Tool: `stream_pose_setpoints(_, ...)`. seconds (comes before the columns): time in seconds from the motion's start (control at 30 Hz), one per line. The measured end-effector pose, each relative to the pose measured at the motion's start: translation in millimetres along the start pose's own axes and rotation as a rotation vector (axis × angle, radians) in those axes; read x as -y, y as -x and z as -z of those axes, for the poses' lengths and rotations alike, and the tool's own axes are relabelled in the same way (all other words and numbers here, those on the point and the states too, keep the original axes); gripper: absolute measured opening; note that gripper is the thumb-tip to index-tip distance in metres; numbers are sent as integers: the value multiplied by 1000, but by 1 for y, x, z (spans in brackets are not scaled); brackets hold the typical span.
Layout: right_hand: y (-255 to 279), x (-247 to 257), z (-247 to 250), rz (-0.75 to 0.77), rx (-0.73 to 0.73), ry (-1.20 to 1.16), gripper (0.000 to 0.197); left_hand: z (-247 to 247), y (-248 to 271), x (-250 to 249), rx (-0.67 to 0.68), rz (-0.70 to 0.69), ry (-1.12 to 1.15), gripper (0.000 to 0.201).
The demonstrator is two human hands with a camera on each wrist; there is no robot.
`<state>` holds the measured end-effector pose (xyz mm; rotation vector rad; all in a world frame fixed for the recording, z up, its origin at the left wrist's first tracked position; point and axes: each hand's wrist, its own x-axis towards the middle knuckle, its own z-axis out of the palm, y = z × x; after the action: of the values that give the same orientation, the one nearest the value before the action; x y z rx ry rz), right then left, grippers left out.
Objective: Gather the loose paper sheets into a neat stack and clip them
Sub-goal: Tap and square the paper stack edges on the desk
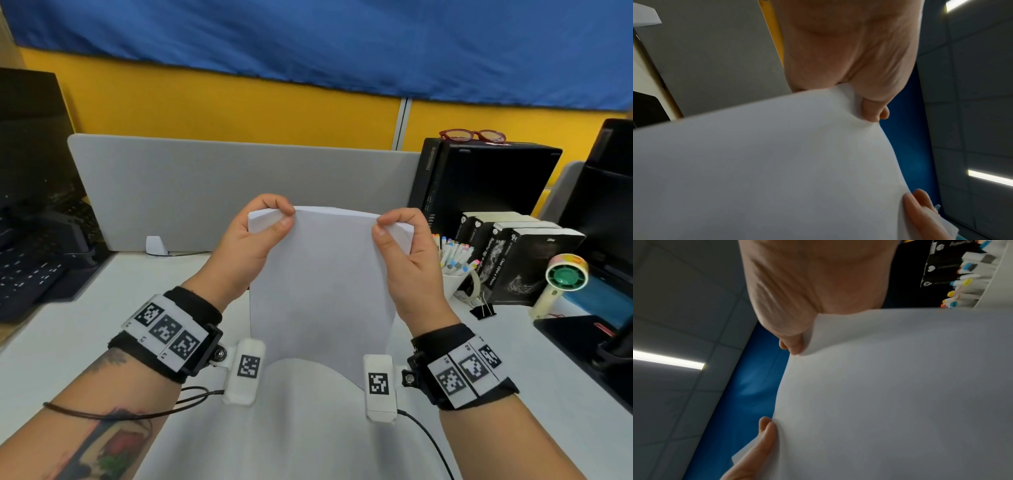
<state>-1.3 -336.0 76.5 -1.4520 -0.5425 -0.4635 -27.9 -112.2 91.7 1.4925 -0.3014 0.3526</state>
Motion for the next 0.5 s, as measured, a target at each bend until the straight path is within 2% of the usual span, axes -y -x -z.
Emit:
stream_pose_setpoints(0.17, 1, -2, -2, 50, -91, 12, 12, -6, -1, 3, -61, -29, -52, 23)
stream_pose_setpoints(0.3, 3, -3, 4, -14, -101, -129, 16, -5, 0, 1, -52, -16, -44, 21)
stream_pose_setpoints(0.37, 1, -8, 14, -111, -103, -187, 17, -4, 0, 0, -42, 2, -37, 21)
stream_pose_setpoints(0.43, -4, -34, 35, -304, -178, -181, 47, -2, 0, 0, -24, 18, -15, 20)
stream_pose_setpoints(0.47, -8, -52, 49, -405, -246, -146, 56, -1, 0, -1, -16, 23, -4, 19)
stream_pose_setpoints(0.5, -11, -72, 64, -482, -327, -61, 55, -1, 0, -1, -11, 29, 0, 20)
